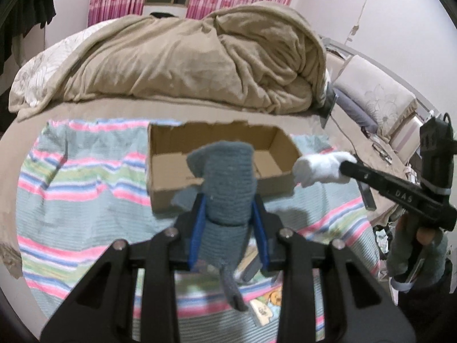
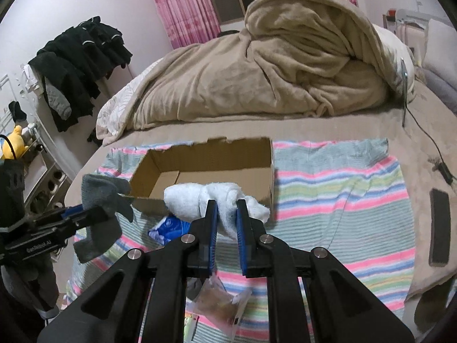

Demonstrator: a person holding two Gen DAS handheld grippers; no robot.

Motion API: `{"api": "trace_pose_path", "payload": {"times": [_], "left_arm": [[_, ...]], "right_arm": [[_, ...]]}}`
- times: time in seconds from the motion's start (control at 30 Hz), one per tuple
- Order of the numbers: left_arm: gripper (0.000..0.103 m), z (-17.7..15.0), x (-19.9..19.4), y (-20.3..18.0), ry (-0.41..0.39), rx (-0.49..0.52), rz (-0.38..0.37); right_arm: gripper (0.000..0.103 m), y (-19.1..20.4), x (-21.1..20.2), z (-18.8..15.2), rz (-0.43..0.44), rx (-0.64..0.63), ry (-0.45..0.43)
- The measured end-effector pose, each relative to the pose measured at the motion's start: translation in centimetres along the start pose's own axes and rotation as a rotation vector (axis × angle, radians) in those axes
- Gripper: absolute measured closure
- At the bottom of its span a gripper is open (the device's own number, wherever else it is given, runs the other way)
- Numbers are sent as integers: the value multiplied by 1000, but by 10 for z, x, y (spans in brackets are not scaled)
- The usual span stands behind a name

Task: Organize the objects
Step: 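Carry the grey cloth and white sock over the cardboard box with both tools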

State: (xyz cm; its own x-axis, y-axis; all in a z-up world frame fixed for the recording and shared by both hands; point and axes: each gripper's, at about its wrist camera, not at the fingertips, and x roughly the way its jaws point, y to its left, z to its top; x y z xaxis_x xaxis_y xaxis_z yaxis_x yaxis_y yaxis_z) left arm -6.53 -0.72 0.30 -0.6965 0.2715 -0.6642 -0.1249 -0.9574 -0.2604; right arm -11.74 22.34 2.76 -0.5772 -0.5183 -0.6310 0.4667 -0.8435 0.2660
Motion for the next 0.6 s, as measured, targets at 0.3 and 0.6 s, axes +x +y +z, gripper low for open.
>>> {"api": "trace_pose_path", "payload": {"times": [0.3, 0.6], "left_arm": [[70, 41, 7, -15, -62, 23, -45], [70, 58, 66, -22, -6, -33, -62]], "right_arm": [[89, -6, 2, 22, 18, 6, -55], [89, -19, 38, 34, 46, -1, -22]]}}
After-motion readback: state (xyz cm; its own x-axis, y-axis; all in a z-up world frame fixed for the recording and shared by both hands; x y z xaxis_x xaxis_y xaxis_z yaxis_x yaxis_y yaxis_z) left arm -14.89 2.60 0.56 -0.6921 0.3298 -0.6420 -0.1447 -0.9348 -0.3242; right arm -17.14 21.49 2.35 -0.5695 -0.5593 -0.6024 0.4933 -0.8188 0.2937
